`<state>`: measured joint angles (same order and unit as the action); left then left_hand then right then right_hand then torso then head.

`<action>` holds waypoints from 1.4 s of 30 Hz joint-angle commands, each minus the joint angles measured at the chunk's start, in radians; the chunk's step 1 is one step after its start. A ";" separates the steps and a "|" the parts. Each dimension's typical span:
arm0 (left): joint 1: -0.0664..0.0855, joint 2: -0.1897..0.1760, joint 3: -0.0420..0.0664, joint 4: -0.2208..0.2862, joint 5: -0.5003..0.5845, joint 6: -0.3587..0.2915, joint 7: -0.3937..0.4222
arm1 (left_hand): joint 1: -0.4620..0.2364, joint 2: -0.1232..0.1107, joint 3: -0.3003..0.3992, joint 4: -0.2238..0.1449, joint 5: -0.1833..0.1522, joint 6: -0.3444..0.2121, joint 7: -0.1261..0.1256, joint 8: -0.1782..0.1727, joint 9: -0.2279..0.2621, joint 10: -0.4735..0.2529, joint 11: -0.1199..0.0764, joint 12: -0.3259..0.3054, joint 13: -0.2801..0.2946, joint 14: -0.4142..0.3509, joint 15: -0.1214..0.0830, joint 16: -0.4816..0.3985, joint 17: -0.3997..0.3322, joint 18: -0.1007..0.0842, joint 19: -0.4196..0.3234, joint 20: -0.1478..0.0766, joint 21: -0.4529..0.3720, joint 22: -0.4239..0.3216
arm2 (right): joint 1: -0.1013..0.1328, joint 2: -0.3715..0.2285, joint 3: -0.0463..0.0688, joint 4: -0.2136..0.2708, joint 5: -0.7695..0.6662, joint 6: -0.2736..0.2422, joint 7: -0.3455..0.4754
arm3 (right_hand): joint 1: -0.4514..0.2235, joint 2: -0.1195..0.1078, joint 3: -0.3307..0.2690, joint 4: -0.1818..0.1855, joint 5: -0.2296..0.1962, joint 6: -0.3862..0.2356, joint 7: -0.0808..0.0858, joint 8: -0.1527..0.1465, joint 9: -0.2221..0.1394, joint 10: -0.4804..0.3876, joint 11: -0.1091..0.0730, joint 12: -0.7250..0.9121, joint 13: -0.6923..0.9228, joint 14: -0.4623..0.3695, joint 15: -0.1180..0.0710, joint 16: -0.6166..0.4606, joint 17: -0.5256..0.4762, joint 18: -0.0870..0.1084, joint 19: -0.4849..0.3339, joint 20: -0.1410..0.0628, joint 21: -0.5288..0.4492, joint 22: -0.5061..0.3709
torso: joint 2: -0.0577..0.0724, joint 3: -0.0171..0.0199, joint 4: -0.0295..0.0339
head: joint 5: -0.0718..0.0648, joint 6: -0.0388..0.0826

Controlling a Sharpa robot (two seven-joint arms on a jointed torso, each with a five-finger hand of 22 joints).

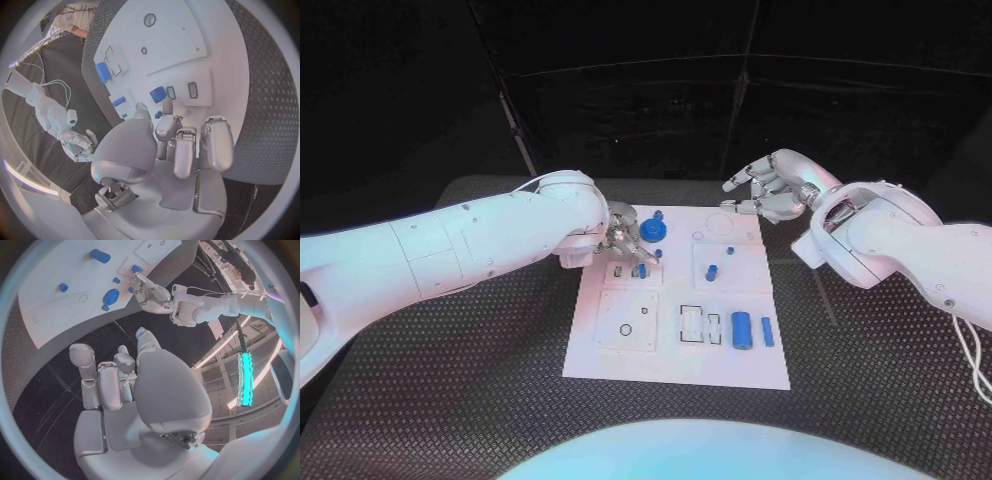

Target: Assemble the parts on the task board

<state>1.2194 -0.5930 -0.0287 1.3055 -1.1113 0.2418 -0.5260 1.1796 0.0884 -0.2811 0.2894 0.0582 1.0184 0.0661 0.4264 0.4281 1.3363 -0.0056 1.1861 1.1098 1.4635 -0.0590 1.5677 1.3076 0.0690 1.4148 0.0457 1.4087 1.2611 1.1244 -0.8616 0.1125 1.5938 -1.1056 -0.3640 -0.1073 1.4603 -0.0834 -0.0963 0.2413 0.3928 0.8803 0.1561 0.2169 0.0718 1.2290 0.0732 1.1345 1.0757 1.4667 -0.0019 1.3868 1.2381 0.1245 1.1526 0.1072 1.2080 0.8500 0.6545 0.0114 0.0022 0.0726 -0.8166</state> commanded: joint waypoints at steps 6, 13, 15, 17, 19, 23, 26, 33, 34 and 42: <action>0.002 0.008 -0.003 0.000 -0.005 0.035 -0.008 | -0.001 0.007 -0.004 -0.001 -0.004 -0.009 0.000 0.008 0.007 -0.002 0.000 0.004 0.002 0.107 -0.006 0.003 0.263 -0.008 0.007 0.001 0.007 0.003 | 0.002 0.008 0.001 -0.006 -0.015 0.009 0.001 | -0.002 0.008 -0.005 0.001 0.007 -0.005 0.000 0.004 -0.001 -0.004 -0.005 -0.006 -0.001 0.030 -0.006 -0.005 -0.001 0.015 -0.003 -0.004 -0.005 -0.001 | 0.001 -0.0005 0.0007 | -0.003 -0.002; 0.002 0.008 -0.005 -0.002 -0.005 0.048 -0.009 | 0.010 0.009 -0.002 -0.002 -0.004 -0.011 -0.001 0.014 0.017 -0.003 0.000 0.005 0.004 0.107 -0.006 0.003 0.263 -0.008 0.006 0.001 0.009 0.007 | 0.002 0.011 0.001 -0.008 -0.015 0.006 0.005 | -0.001 0.010 -0.005 0.002 0.012 -0.002 -0.001 0.007 0.000 -0.002 -0.006 -0.004 0.000 0.031 -0.006 -0.005 0.000 0.014 -0.001 -0.005 -0.006 -0.001 | 0.001 0.0002 0.0005 | -0.002 -0.005; 0.002 0.008 -0.005 -0.002 -0.005 0.049 -0.009 | 0.015 0.010 -0.002 -0.003 -0.003 -0.013 -0.001 0.016 0.020 -0.003 0.000 0.006 0.005 0.107 -0.006 0.003 0.263 -0.008 0.006 0.002 0.009 0.007 | 0.002 0.012 0.001 -0.009 -0.016 0.006 0.006 | -0.001 0.010 -0.005 0.002 0.012 -0.002 -0.001 0.007 0.000 -0.002 -0.006 -0.004 0.000 0.031 -0.006 -0.005 0.000 0.014 -0.001 -0.005 -0.006 -0.001 | 0.001 0.0000 0.0006 | -0.002 -0.005; 0.002 0.008 -0.005 -0.002 -0.005 0.050 -0.009 | 0.024 0.011 0.000 -0.004 -0.003 -0.015 -0.001 0.020 0.026 -0.003 0.000 0.006 0.006 0.107 -0.006 0.003 0.263 -0.008 0.005 0.002 0.010 0.008 | 0.002 0.013 0.001 -0.010 -0.016 0.006 0.006 | -0.001 0.010 -0.005 0.002 0.012 -0.002 -0.001 0.007 0.000 -0.002 -0.006 -0.004 0.000 0.031 -0.006 -0.005 0.000 0.014 -0.001 -0.005 -0.006 -0.001 | 0.001 0.0000 0.0006 | -0.002 -0.006; 0.002 0.009 -0.005 -0.002 -0.005 0.050 -0.009 | 0.030 0.013 0.001 -0.005 -0.002 -0.017 -0.001 0.022 0.030 -0.004 0.000 0.007 0.006 0.107 -0.006 0.003 0.263 -0.008 0.005 0.002 0.010 0.009 | 0.002 0.013 0.001 -0.011 -0.016 0.006 0.006 | -0.001 0.010 -0.005 0.002 0.012 -0.002 -0.001 0.007 0.000 -0.002 -0.006 -0.004 0.000 0.031 -0.006 -0.005 0.000 0.014 -0.001 -0.005 -0.006 -0.001 | 0.001 0.0002 0.0008 | -0.003 -0.006; 0.002 0.012 -0.005 -0.002 -0.005 0.050 -0.009 | 0.053 0.023 0.010 -0.008 -0.001 -0.022 -0.001 0.028 0.042 -0.004 0.000 0.008 0.008 0.107 -0.005 0.003 0.263 -0.008 0.003 0.002 0.011 0.011 | 0.002 0.015 0.001 -0.012 -0.016 0.006 0.006 | 0.000 0.012 -0.005 0.002 0.014 -0.001 -0.002 0.008 0.000 -0.001 -0.006 -0.004 0.001 0.031 -0.006 -0.005 0.000 0.014 -0.001 -0.005 -0.006 -0.001 | 0.001 -0.0003 0.0008 | -0.003 -0.007; 0.002 0.014 -0.005 -0.002 -0.005 0.049 -0.009 | 0.075 0.033 0.020 -0.014 0.000 -0.027 -0.001 0.033 0.052 -0.004 0.000 0.008 0.010 0.107 -0.005 0.003 0.263 -0.008 0.002 0.002 0.011 0.012 | 0.002 0.017 0.001 -0.013 -0.016 0.007 0.006 | 0.001 0.012 -0.005 0.002 0.015 -0.001 -0.002 0.009 0.000 -0.001 -0.006 -0.004 0.001 0.031 -0.007 -0.005 0.000 0.014 -0.001 -0.005 -0.006 -0.002 | 0.001 -0.0001 0.0004 | -0.002 -0.007; 0.002 0.015 -0.005 -0.002 -0.005 0.048 -0.009 | 0.157 0.058 0.073 -0.056 0.002 -0.039 -0.002 0.041 0.073 -0.007 -0.002 0.005 0.009 0.107 -0.007 0.003 0.263 -0.008 -0.001 0.001 0.011 0.013 | 0.002 0.018 0.001 -0.015 -0.016 0.008 0.006 | 0.002 0.013 -0.005 0.002 0.016 0.000 -0.002 0.010 0.000 -0.001 -0.007 -0.004 0.000 0.031 -0.007 -0.006 -0.001 0.015 -0.001 -0.005 -0.007 -0.002 | 0.002 0.0002 0.0008 | -0.003 -0.009; 0.002 0.015 -0.005 -0.002 -0.005 0.048 -0.009 | 0.166 0.060 0.081 -0.061 0.002 -0.041 -0.003 0.041 0.076 -0.007 -0.003 0.005 0.009 0.107 -0.007 0.003 0.263 -0.008 -0.001 0.001 0.011 0.013 | 0.002 0.018 0.001 -0.015 -0.016 0.009 0.006 | 0.003 0.014 -0.005 0.001 0.017 0.001 -0.002 0.010 0.000 -0.001 -0.007 -0.004 0.000 0.031 -0.007 -0.006 -0.001 0.015 -0.001 -0.006 -0.007 -0.002 | 0.002 0.0000 0.0008 | -0.003 -0.009; 0.002 0.017 -0.005 -0.005 0.018 0.039 -0.008 | 0.274 0.083 0.181 -0.125 0.013 -0.062 -0.013 0.034 0.087 -0.019 -0.013 -0.009 0.001 0.107 -0.015 0.003 0.263 -0.005 -0.010 -0.006 0.005 0.004 | 0.002 0.020 0.001 -0.018 -0.016 0.013 0.007 | 0.005 0.015 -0.004 0.000 0.019 0.002 -0.003 0.012 0.000 -0.001 -0.007 -0.004 0.000 0.032 -0.008 -0.007 -0.001 0.015 0.000 -0.006 -0.008 -0.003 | 0.001 0.0003 0.0006 | 0.000 -0.013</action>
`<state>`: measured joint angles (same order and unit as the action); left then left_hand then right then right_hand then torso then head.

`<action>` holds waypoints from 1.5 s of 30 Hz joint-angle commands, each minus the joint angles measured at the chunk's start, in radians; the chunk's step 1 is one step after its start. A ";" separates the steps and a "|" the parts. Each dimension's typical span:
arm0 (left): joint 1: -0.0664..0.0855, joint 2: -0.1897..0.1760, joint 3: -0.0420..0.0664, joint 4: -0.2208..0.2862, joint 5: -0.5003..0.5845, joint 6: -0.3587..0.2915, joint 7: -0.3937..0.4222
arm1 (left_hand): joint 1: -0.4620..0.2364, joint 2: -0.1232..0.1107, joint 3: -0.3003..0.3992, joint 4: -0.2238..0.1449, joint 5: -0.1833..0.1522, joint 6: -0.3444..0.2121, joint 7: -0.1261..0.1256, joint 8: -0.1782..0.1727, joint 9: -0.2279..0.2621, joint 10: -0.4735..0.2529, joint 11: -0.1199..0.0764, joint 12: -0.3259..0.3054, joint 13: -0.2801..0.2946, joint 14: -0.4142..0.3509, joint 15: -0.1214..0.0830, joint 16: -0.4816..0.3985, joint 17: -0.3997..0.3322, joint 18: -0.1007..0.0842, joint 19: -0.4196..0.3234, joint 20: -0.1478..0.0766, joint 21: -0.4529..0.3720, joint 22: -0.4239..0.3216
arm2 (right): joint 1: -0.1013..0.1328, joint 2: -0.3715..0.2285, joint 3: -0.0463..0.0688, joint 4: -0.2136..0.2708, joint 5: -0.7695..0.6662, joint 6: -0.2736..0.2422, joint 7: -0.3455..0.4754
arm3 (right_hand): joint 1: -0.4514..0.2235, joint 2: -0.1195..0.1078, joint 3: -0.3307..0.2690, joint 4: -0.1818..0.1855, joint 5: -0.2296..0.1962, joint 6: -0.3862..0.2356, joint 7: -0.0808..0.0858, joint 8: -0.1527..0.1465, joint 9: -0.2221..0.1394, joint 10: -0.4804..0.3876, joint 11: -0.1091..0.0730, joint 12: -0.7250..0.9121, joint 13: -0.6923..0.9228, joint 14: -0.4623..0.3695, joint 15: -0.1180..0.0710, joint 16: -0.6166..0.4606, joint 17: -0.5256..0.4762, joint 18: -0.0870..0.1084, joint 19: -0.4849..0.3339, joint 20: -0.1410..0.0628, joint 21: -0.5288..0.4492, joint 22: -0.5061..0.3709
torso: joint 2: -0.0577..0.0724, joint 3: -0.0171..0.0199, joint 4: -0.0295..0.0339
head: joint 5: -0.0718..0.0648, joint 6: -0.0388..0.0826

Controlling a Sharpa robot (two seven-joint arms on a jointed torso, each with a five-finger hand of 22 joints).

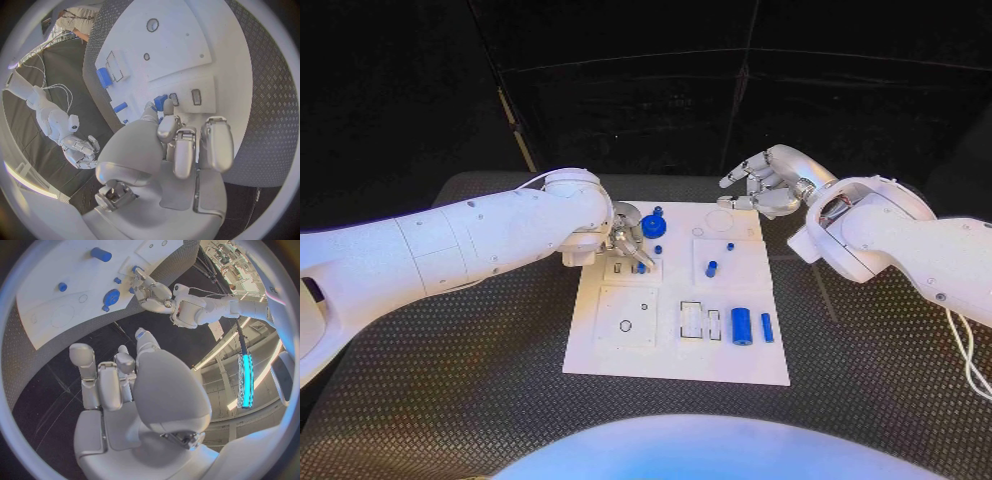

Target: Assemble the parts on the task board

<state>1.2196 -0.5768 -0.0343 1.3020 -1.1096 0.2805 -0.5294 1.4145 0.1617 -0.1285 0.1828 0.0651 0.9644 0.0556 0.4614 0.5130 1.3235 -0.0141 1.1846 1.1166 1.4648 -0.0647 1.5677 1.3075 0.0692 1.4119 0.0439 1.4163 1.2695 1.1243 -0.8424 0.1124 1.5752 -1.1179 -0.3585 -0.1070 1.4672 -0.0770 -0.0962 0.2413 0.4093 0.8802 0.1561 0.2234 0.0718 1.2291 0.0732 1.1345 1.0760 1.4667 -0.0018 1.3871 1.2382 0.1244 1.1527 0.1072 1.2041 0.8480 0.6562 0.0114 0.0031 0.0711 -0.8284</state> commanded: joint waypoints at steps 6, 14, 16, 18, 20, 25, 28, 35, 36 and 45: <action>0.001 -0.003 0.000 -0.001 0.034 -0.002 -0.004 | 0.078 -0.017 0.122 -0.047 0.025 -0.018 -0.001 -0.009 0.006 -0.015 -0.004 -0.025 -0.016 0.106 -0.010 0.003 0.263 -0.004 -0.014 -0.007 -0.008 -0.011 | 0.002 0.001 0.001 0.000 -0.003 0.009 0.006 | -0.002 0.008 -0.004 0.000 0.003 0.002 -0.003 0.005 0.000 -0.001 -0.007 -0.004 -0.001 0.032 -0.008 -0.007 -0.001 0.015 0.000 -0.006 -0.004 -0.001 | 0.000 0.0000 0.0003 | 0.001 -0.002; 0.000 -0.015 0.000 0.008 0.064 -0.026 -0.001 | -0.089 -0.261 0.679 -0.075 0.110 -0.031 0.024 0.020 0.071 -0.006 0.000 -0.049 -0.031 0.106 -0.002 0.003 0.263 -0.002 -0.020 0.005 -0.014 -0.008 | 0.002 0.002 0.001 -0.003 -0.003 0.010 0.009 | -0.001 0.009 -0.004 0.000 0.005 0.002 -0.003 0.006 0.000 -0.001 -0.008 -0.004 -0.001 0.032 -0.008 -0.007 -0.001 0.015 0.000 -0.006 -0.004 -0.001 | 0.000 -0.0002 0.0010 | 0.003 -0.001; 0.000 -0.019 0.000 0.012 0.072 -0.046 0.001 | -0.107 -0.270 0.722 -0.095 0.112 -0.033 0.013 0.029 0.083 -0.002 0.004 -0.046 -0.029 0.106 0.000 0.003 0.263 -0.002 -0.019 0.003 -0.014 -0.005 | 0.002 0.002 0.001 -0.004 -0.003 0.010 0.010 | -0.001 0.009 -0.004 0.000 0.005 0.002 -0.003 0.006 0.000 -0.001 -0.008 -0.004 -0.001 0.032 -0.008 -0.007 -0.001 0.015 0.000 -0.006 -0.004 -0.001 | 0.000 -0.0003 0.0009 | 0.003 -0.001; 0.000 -0.024 0.000 0.016 0.082 -0.068 0.004 | -0.124 -0.277 0.747 -0.108 0.112 -0.034 0.011 0.035 0.092 0.001 0.005 -0.044 -0.027 0.106 -0.001 0.003 0.263 -0.003 -0.017 0.003 -0.012 -0.002 | 0.002 0.002 0.001 -0.005 -0.003 0.009 0.010 | -0.001 0.009 -0.005 0.000 0.005 0.002 -0.003 0.006 0.000 -0.001 -0.008 -0.004 -0.001 0.032 -0.008 -0.007 0.000 0.015 0.000 -0.006 -0.005 -0.002 | 0.000 0.0001 0.0012 | 0.005 0.000; 0.000 -0.029 0.000 0.021 0.091 -0.089 0.006 | -0.138 -0.282 0.766 -0.118 0.112 -0.035 0.010 0.040 0.099 0.005 0.005 -0.041 -0.024 0.106 -0.002 0.003 0.263 -0.003 -0.015 0.003 -0.011 0.002 | 0.002 0.001 0.001 -0.005 -0.003 0.008 0.011 | -0.001 0.009 -0.005 0.000 0.005 0.002 -0.003 0.006 0.000 -0.001 -0.008 -0.004 -0.001 0.032 -0.008 -0.007 0.000 0.015 0.000 -0.006 -0.005 -0.002 | 0.000 0.0006 0.0016 | 0.006 -0.001; -0.002 -0.049 0.000 0.046 0.115 -0.162 0.012 | -0.159 -0.294 0.798 -0.139 0.120 -0.033 0.008 0.051 0.112 0.014 0.002 -0.033 -0.016 0.106 -0.004 0.003 0.263 -0.005 -0.008 0.001 -0.006 0.012 | 0.002 -0.001 0.001 -0.007 -0.003 0.006 0.012 | -0.003 0.008 -0.006 0.001 0.006 0.002 -0.003 0.006 0.000 -0.001 -0.007 -0.004 -0.001 0.032 -0.008 -0.007 0.000 0.015 0.001 -0.006 -0.005 -0.001 | 0.000 0.0003 0.0013 | 0.008 -0.001; -0.005 -0.064 0.000 0.066 0.121 -0.205 0.017 | -0.170 -0.300 0.815 -0.151 0.124 -0.032 0.007 0.057 0.120 0.019 0.001 -0.030 -0.014 0.106 -0.005 0.003 0.263 -0.006 -0.005 0.000 -0.004 0.017 | 0.002 -0.003 0.001 -0.007 -0.003 0.005 0.012 | -0.005 0.008 -0.008 0.002 0.006 0.002 -0.003 0.007 0.000 -0.001 -0.007 -0.004 -0.002 0.032 -0.008 -0.008 -0.001 0.015 0.000 -0.006 -0.005 -0.002 | 0.000 0.0000 0.0011 | 0.008 -0.002; -0.013 -0.091 -0.001 0.097 0.123 -0.263 0.022 | -0.179 -0.306 0.829 -0.161 0.126 -0.030 0.006 0.062 0.126 0.023 0.000 -0.027 -0.011 0.106 -0.006 0.003 0.263 -0.007 -0.002 -0.001 -0.001 0.022 | 0.002 -0.007 0.001 -0.010 -0.003 0.004 0.012 | -0.007 0.007 -0.009 0.004 0.006 0.002 -0.003 0.007 0.000 -0.001 -0.007 -0.004 -0.002 0.032 -0.008 -0.008 -0.001 0.015 0.001 -0.007 -0.006 -0.003 | -0.001 0.0010 0.0014 | 0.013 -0.003; -0.015 -0.093 -0.001 0.099 0.121 -0.270 0.023 | -0.179 -0.306 0.830 -0.161 0.126 -0.030 0.006 0.062 0.126 0.023 -0.001 -0.027 -0.010 0.106 -0.006 0.003 0.263 -0.007 -0.002 -0.001 -0.001 0.022 | 0.002 -0.007 0.001 -0.010 -0.003 0.004 0.012 | -0.007 0.007 -0.009 0.004 0.006 0.002 -0.003 0.007 0.000 -0.001 -0.007 -0.004 -0.002 0.032 -0.008 -0.008 -0.001 0.015 0.001 -0.007 -0.006 -0.003 | -0.001 0.0012 0.0014 | 0.014 -0.003; -0.035 -0.104 -0.001 0.105 0.089 -0.322 0.033 | -0.182 -0.309 0.835 -0.165 0.126 -0.029 0.005 0.065 0.129 0.026 -0.001 -0.024 -0.008 0.106 -0.006 0.003 0.263 -0.008 0.001 -0.001 0.001 0.026 | 0.002 -0.007 0.001 -0.015 -0.003 0.002 0.011 | -0.017 0.010 -0.015 0.013 0.006 0.001 -0.003 0.009 -0.001 -0.002 -0.007 -0.005 -0.005 0.033 -0.008 -0.010 -0.002 0.015 0.001 -0.007 -0.009 -0.006 | 0.000 0.0007 0.0011 | 0.021 -0.004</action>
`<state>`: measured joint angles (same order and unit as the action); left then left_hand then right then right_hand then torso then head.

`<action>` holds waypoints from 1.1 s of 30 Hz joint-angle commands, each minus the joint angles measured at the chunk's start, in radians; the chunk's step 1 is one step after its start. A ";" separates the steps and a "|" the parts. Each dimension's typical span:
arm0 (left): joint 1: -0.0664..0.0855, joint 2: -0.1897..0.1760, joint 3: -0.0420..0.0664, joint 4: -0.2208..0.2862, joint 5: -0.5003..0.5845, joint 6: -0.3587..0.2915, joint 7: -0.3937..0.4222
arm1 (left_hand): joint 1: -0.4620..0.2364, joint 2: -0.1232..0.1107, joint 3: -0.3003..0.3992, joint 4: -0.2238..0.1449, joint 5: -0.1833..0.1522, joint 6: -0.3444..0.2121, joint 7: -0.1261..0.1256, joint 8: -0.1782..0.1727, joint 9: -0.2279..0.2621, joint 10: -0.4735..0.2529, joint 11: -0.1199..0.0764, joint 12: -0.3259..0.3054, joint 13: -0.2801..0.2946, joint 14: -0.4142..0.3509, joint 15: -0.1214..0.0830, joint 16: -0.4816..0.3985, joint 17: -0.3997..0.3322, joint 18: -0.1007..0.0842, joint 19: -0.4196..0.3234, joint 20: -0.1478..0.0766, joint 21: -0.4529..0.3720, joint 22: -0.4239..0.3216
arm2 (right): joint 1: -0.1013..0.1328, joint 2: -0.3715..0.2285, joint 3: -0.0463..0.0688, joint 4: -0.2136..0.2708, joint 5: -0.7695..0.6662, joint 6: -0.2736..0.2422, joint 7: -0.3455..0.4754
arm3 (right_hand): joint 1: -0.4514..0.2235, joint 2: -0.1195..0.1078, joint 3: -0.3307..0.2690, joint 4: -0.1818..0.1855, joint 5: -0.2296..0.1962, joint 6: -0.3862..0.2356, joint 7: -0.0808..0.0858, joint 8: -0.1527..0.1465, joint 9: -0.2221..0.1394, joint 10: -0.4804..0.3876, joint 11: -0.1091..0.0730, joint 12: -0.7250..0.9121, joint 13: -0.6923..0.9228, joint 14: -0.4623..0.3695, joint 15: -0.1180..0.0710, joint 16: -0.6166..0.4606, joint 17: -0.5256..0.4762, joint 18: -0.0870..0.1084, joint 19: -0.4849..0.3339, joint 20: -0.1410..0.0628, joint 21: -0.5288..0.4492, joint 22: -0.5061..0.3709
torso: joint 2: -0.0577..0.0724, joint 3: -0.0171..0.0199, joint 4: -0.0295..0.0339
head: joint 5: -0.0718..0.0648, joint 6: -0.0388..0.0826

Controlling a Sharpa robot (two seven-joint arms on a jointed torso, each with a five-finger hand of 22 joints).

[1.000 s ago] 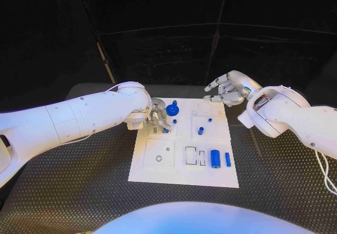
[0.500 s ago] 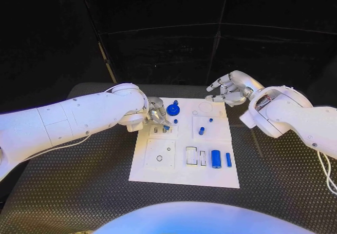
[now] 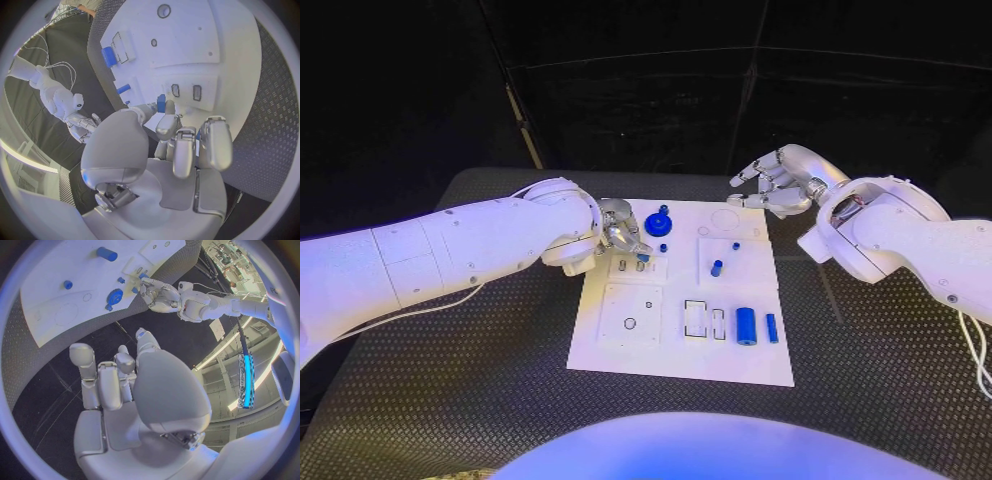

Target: Assemble the parts on the task board

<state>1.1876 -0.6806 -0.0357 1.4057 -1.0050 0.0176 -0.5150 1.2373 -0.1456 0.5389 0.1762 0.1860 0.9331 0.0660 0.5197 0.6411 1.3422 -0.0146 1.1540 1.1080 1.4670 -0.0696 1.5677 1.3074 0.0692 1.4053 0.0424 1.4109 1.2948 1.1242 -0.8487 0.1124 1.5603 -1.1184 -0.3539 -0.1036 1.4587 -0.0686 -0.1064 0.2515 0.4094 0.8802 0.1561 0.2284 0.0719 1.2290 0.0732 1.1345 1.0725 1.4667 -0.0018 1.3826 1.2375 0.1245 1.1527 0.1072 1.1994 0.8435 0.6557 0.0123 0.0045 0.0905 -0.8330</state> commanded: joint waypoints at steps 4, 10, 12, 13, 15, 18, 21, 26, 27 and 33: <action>-0.015 0.000 0.000 -0.003 -0.049 -0.070 0.018 | -0.007 -0.002 0.171 -0.160 0.005 0.003 -0.006 0.008 0.002 0.008 -0.001 0.006 0.001 0.104 -0.002 0.003 0.263 -0.008 0.008 0.000 0.006 0.002 | 0.002 -0.001 0.001 -0.002 -0.003 -0.005 0.007 | -0.014 0.002 -0.008 0.007 0.006 0.001 -0.003 0.005 -0.001 -0.001 -0.007 -0.005 -0.001 0.033 -0.008 -0.006 -0.001 0.015 0.001 -0.007 -0.005 -0.002 | 0.000 0.0001 -0.0010 | 0.003 -0.002; -0.026 0.001 0.000 -0.009 -0.079 -0.070 0.015 | -0.007 -0.002 0.173 -0.161 0.005 0.003 -0.006 0.009 0.003 0.007 -0.001 0.004 -0.002 0.104 -0.002 0.003 0.263 -0.008 0.007 0.000 0.006 0.001 | 0.002 -0.002 0.001 -0.003 -0.003 -0.008 0.008 | -0.015 0.002 -0.009 0.008 0.006 0.001 -0.003 0.006 -0.001 -0.001 -0.007 -0.005 -0.001 0.033 -0.008 -0.006 -0.001 0.015 0.002 -0.007 -0.005 -0.001 | 0.001 -0.0014 -0.0022 | 0.004 -0.004; -0.029 0.001 0.000 -0.010 -0.089 -0.063 0.014 | -0.007 -0.002 0.174 -0.162 0.005 0.003 -0.006 0.009 0.003 0.007 -0.001 0.004 -0.002 0.104 -0.002 0.003 0.263 -0.008 0.007 0.000 0.006 0.000 | 0.002 -0.002 0.001 -0.003 -0.003 -0.007 0.008 | -0.015 0.002 -0.009 0.008 0.006 0.001 -0.003 0.006 -0.001 -0.001 -0.007 -0.005 -0.001 0.033 -0.008 -0.006 -0.001 0.015 0.002 -0.007 -0.005 -0.001 | 0.001 -0.0013 -0.0021 | 0.003 -0.007; -0.030 0.001 0.000 -0.010 -0.091 -0.058 0.013 | -0.008 -0.003 0.174 -0.162 0.005 0.003 -0.006 0.009 0.003 0.007 -0.001 0.003 -0.003 0.104 -0.002 0.003 0.263 -0.007 0.007 0.000 0.006 0.000 | 0.002 -0.002 0.001 -0.003 -0.003 -0.007 0.008 | -0.015 0.002 -0.009 0.008 0.006 0.001 -0.003 0.006 -0.001 -0.001 -0.007 -0.005 -0.001 0.033 -0.008 -0.006 -0.001 0.015 0.002 -0.007 -0.005 -0.001 | 0.001 -0.0012 -0.0021 | 0.002 -0.008; -0.031 0.001 0.000 -0.010 -0.095 -0.042 0.011 | -0.008 -0.003 0.177 -0.164 0.005 0.003 -0.006 0.010 0.004 0.006 -0.001 0.002 -0.005 0.104 -0.002 0.003 0.263 -0.007 0.007 -0.001 0.005 0.000 | 0.002 -0.002 0.001 -0.004 -0.003 -0.006 0.007 | -0.015 0.002 -0.009 0.008 0.006 0.001 -0.003 0.006 -0.001 -0.001 -0.007 -0.005 -0.001 0.033 -0.008 -0.006 -0.001 0.015 0.002 -0.007 -0.005 -0.001 | 0.000 -0.0013 -0.0020 | 0.002 -0.010; -0.032 0.000 0.000 -0.009 -0.098 -0.022 0.009 | -0.009 -0.004 0.179 -0.165 0.005 0.004 -0.006 0.011 0.005 0.005 -0.001 0.000 -0.006 0.104 -0.002 0.003 0.263 -0.007 0.006 -0.001 0.005 0.000 | 0.002 -0.001 0.001 -0.004 -0.003 -0.005 0.007 | -0.016 0.003 -0.009 0.009 0.006 0.001 -0.003 0.006 -0.001 -0.001 -0.008 -0.004 -0.001 0.033 -0.008 -0.006 -0.001 0.015 0.002 -0.007 -0.005 -0.001 | 0.001 -0.0014 -0.0018 | 0.002 -0.012; -0.033 -0.001 0.000 -0.009 -0.100 -0.006 0.008 | -0.010 -0.004 0.181 -0.166 0.005 0.004 -0.006 0.012 0.006 0.005 -0.001 -0.001 -0.007 0.104 -0.002 0.003 0.263 -0.007 0.006 -0.001 0.005 -0.001 | 0.002 -0.001 0.001 -0.005 -0.003 -0.005 0.008 | -0.016 0.003 -0.010 0.009 0.006 0.001 -0.004 0.006 -0.001 0.000 -0.008 -0.004 -0.001 0.033 -0.008 -0.006 0.000 0.014 0.002 -0.007 -0.005 -0.001 | 0.001 -0.0010 -0.0011 | 0.001 -0.012; -0.033 -0.001 0.000 -0.011 -0.103 0.018 0.005 | -0.010 -0.005 0.186 -0.169 0.005 0.003 -0.005 0.013 0.008 0.003 -0.001 -0.005 -0.011 0.104 -0.002 0.003 0.263 -0.007 0.004 -0.001 0.003 -0.004 | 0.002 0.000 0.001 -0.007 -0.003 -0.004 0.009 | -0.016 0.003 -0.010 0.009 0.006 0.001 -0.004 0.006 -0.001 0.000 -0.008 -0.004 -0.001 0.033 -0.008 -0.006 0.000 0.014 0.002 -0.007 -0.005 -0.001 | 0.001 -0.0006 -0.0011 | 0.001 -0.014; -0.033 -0.001 0.000 -0.012 -0.104 0.021 0.004 | -0.010 -0.005 0.186 -0.169 0.005 0.003 -0.005 0.013 0.008 0.003 -0.001 -0.005 -0.011 0.104 -0.002 0.003 0.263 -0.007 0.004 -0.001 0.003 -0.004 | 0.002 0.000 0.001 -0.007 -0.003 -0.004 0.009 | -0.016 0.003 -0.010 0.009 0.006 0.001 -0.004 0.006 -0.001 0.000 -0.008 -0.004 -0.001 0.033 -0.008 -0.006 0.000 0.014 0.002 -0.007 -0.005 -0.001 | 0.001 -0.0004 -0.0012 | 0.001 -0.014; -0.033 -0.003 0.000 -0.013 -0.110 0.036 0.003 | -0.010 -0.006 0.187 -0.170 0.005 0.003 -0.005 0.014 0.009 0.000 -0.001 -0.009 -0.016 0.104 -0.002 0.003 0.263 -0.006 0.003 -0.001 0.002 -0.006 | 0.002 0.000 0.001 -0.008 -0.003 -0.003 0.009 | -0.016 0.004 -0.009 0.010 0.007 0.002 -0.004 0.007 -0.001 0.000 -0.008 -0.004 -0.001 0.033 -0.008 -0.006 0.000 0.015 0.002 -0.007 -0.006 -0.002 | 0.000 -0.0007 -0.0025 | 0.001 -0.016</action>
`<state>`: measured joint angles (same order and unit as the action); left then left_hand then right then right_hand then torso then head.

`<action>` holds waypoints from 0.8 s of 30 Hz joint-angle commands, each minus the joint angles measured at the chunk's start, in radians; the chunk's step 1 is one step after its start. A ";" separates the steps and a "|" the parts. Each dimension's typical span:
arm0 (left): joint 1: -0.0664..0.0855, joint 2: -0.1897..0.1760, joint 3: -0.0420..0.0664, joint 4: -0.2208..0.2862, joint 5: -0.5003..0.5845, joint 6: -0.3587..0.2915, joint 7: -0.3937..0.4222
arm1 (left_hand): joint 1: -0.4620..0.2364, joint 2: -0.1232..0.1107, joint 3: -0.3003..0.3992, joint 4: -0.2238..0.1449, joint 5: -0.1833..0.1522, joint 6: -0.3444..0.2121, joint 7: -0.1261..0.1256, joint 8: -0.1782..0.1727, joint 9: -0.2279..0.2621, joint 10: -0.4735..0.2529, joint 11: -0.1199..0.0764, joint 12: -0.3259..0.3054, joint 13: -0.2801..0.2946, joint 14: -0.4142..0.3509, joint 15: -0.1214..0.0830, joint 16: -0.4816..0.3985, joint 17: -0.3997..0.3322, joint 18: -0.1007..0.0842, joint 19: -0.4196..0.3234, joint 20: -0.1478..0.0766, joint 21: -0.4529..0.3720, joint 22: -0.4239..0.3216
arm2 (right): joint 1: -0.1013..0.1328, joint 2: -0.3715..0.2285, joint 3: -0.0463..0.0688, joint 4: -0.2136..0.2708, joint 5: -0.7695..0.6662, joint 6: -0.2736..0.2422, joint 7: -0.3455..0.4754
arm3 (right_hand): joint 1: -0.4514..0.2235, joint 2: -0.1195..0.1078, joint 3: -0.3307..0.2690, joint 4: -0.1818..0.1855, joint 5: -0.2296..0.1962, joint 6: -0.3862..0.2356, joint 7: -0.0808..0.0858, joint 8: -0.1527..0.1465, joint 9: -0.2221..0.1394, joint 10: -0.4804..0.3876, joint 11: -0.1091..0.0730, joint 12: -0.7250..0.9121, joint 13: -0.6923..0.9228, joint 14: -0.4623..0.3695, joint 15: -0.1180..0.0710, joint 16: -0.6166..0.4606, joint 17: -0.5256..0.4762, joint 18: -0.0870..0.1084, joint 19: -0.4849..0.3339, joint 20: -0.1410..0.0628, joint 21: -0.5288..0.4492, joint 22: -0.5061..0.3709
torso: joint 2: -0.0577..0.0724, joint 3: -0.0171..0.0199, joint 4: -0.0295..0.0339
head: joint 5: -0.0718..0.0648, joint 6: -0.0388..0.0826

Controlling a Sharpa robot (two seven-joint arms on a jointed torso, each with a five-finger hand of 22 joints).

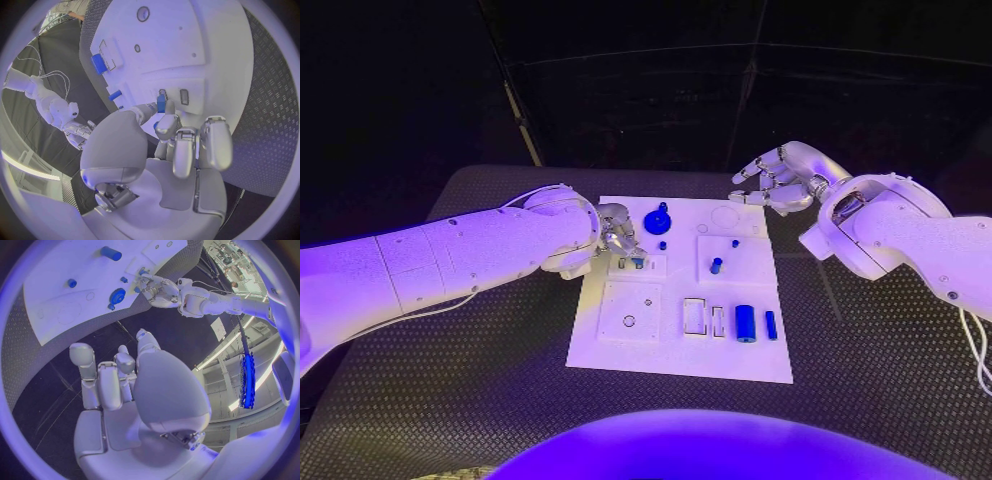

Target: Assemble the parts on the task board

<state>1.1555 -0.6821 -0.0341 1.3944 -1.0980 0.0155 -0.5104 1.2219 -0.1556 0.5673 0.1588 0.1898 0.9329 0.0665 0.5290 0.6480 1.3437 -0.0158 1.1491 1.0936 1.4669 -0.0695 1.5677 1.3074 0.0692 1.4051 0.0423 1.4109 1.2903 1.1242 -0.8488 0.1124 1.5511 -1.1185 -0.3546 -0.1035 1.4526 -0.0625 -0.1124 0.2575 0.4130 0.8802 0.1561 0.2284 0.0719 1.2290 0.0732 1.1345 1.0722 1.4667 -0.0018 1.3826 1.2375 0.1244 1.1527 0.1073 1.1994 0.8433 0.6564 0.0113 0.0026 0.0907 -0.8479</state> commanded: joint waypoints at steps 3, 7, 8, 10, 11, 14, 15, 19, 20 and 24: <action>-0.001 -0.001 -0.001 -0.001 -0.018 0.044 -0.002 | 0.005 0.004 0.159 -0.153 0.001 0.003 -0.006 0.004 0.002 -0.001 0.000 -0.005 -0.002 0.104 -0.002 0.003 0.263 -0.006 0.003 -0.001 0.002 -0.002 | 0.002 0.001 0.001 0.000 -0.003 -0.003 0.009 | -0.010 -0.002 -0.003 0.004 0.003 0.002 -0.004 0.007 -0.001 0.000 -0.008 -0.004 -0.001 0.033 -0.008 -0.006 0.000 0.015 0.002 -0.007 -0.006 -0.002 | 0.000 0.0007 0.0000 | 0.000 0.000; -0.001 0.000 -0.001 -0.002 -0.019 0.050 -0.003 | 0.005 0.004 0.159 -0.154 0.001 0.003 -0.005 0.005 0.002 -0.002 0.000 -0.006 -0.003 0.104 -0.002 0.003 0.263 -0.006 0.002 -0.001 0.001 -0.003 | 0.002 0.002 0.001 0.000 -0.003 -0.002 0.009 | -0.010 -0.002 -0.003 0.004 0.003 0.002 -0.004 0.007 -0.001 0.000 -0.008 -0.004 -0.001 0.033 -0.008 -0.006 0.000 0.015 0.002 -0.007 -0.006 -0.002 | 0.000 0.0007 0.0003 | 0.001 -0.001; -0.001 0.000 -0.001 -0.002 -0.021 0.052 -0.003 | 0.005 0.004 0.159 -0.154 0.001 0.003 -0.005 0.005 0.002 -0.002 0.000 -0.006 -0.003 0.104 -0.002 0.003 0.263 -0.006 0.002 -0.001 0.001 -0.003 | 0.002 0.002 0.001 -0.001 -0.003 -0.002 0.010 | -0.010 -0.002 -0.003 0.004 0.003 0.002 -0.004 0.007 -0.001 0.000 -0.008 -0.004 -0.001 0.033 -0.008 -0.006 0.000 0.015 0.002 -0.007 -0.006 -0.002 | 0.000 0.0006 0.0005 | 0.001 -0.001; -0.001 0.001 -0.001 -0.002 -0.024 0.055 -0.003 | 0.005 0.004 0.159 -0.154 0.001 0.003 -0.005 0.005 0.002 -0.002 0.000 -0.006 -0.003 0.104 -0.002 0.003 0.263 -0.006 0.002 -0.001 0.001 -0.003 | 0.002 0.003 0.001 -0.001 -0.003 -0.002 0.010 | -0.010 -0.002 -0.003 0.004 0.003 0.002 -0.004 0.007 -0.001 0.000 -0.008 -0.004 -0.001 0.033 -0.008 -0.006 0.000 0.015 0.002 -0.007 -0.006 -0.002 | 0.000 0.0002 0.0007 | 0.001 -0.002; -0.001 0.001 -0.001 -0.002 -0.026 0.056 -0.004 | 0.005 0.004 0.159 -0.154 0.001 0.003 -0.005 0.005 0.002 -0.002 0.000 -0.006 -0.003 0.104 -0.002 0.003 0.263 -0.006 0.002 -0.001 0.001 -0.003 | 0.002 0.003 0.001 -0.001 -0.003 -0.002 0.010 | -0.010 -0.002 -0.003 0.004 0.003 0.002 -0.004 0.007 -0.001 0.000 -0.008 -0.004 -0.001 0.033 -0.008 -0.006 0.000 0.015 0.002 -0.007 -0.006 -0.002 | 0.000 0.0003 0.0005 | 0.002 -0.003; -0.001 0.002 -0.001 -0.001 -0.028 0.061 -0.004 | 0.005 0.004 0.159 -0.154 0.001 0.003 -0.005 0.005 0.002 -0.002 0.000 -0.006 -0.003 0.104 -0.002 0.003 0.263 -0.006 0.002 -0.001 0.001 -0.003 | 0.002 0.003 0.001 -0.001 -0.003 -0.001 0.010 | -0.010 -0.002 -0.003 0.004 0.003 0.002 -0.004 0.007 -0.001 0.000 -0.008 -0.004 -0.001 0.033 -0.008 -0.006 0.000 0.015 0.002 -0.007 -0.006 -0.002 | 0.000 0.0006 0.0003 | 0.002 -0.004; -0.001 0.002 -0.001 -0.001 -0.029 0.063 -0.004 | 0.005 0.004 0.159 -0.154 0.001 0.003 -0.005 0.005 0.002 -0.002 0.000 -0.006 -0.003 0.104 -0.002 0.003 0.263 -0.006 0.002 -0.001 0.001 -0.003 | 0.002 0.003 0.001 -0.001 -0.003 -0.001 0.010 | -0.010 -0.002 -0.003 0.004 0.003 0.002 -0.004 0.007 -0.001 0.000 -0.008 -0.004 -0.001 0.033 -0.008 -0.006 0.000 0.015 0.002 -0.007 -0.006 -0.002 | 0.000 0.0009 0.0000 | 0.002 -0.005; -0.001 0.002 -0.001 0.000 -0.030 0.070 -0.004 | 0.004 0.003 0.160 -0.155 0.001 0.003 -0.005 0.005 0.003 -0.003 0.000 -0.008 -0.005 0.104 -0.002 0.003 0.263 -0.006 0.003 -0.001 0.001 -0.002 | 0.002 0.003 0.001 -0.001 -0.003 0.000 0.010 | -0.010 -0.001 -0.003 0.004 0.004 0.002 -0.004 0.008 -0.001 0.000 -0.008 -0.003 -0.001 0.033 -0.008 -0.006 0.000 0.015 0.002 -0.007 -0.006 -0.002 | 0.000 0.0009 -0.0001 | 0.002 -0.005; -0.001 0.002 -0.001 0.000 -0.030 0.072 -0.005 | 0.004 0.003 0.160 -0.155 0.001 0.003 -0.005 0.005 0.003 -0.003 0.000 -0.008 -0.005 0.104 -0.002 0.003 0.263 -0.006 0.003 -0.001 0.001 -0.002 | 0.002 0.003 0.001 -0.001 -0.003 0.000 0.010 | -0.009 0.000 -0.003 0.004 0.004 0.003 -0.004 0.008 -0.001 0.000 -0.008 -0.003 -0.001 0.033 -0.009 -0.006 0.000 0.015 0.002 -0.007 -0.006 -0.002 | 0.000 0.0005 0.0000 | 0.003 -0.006; -0.001 0.001 -0.001 0.001 -0.030 0.077 -0.005 | 0.004 0.003 0.160 -0.155 0.001 0.003 -0.005 0.005 0.003 -0.003 0.000 -0.008 -0.005 0.104 -0.002 0.003 0.263 -0.006 0.003 -0.001 0.001 -0.002 | 0.002 0.003 0.001 -0.002 -0.003 0.000 0.010 | -0.009 0.000 -0.003 0.004 0.004 0.003 -0.004 0.008 -0.001 0.000 -0.008 -0.003 -0.001 0.033 -0.009 -0.006 0.000 0.015 0.002 -0.007 -0.006 -0.002 | 0.000 0.0006 0.0006 | 0.002 -0.007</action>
<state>1.1568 -0.6809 -0.0334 1.3954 -1.1160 0.0634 -0.5098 1.2180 -0.1499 0.5674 0.1586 0.1894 0.9350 0.0647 0.5317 0.6498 1.3433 -0.0155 1.1423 1.0888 1.4668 -0.0695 1.5677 1.3074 0.0692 1.4047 0.0419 1.4109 1.2894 1.1242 -0.8464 0.1123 1.5481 -1.1187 -0.3542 -0.1025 1.4526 -0.0626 -0.1124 0.2576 0.4130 0.8802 0.1561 0.2350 0.0719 1.2290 0.0732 1.1345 1.0724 1.4667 -0.0018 1.3826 1.2376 0.1245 1.1527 0.1072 1.1995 0.8423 0.6564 0.0120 0.0026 0.0931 -0.8541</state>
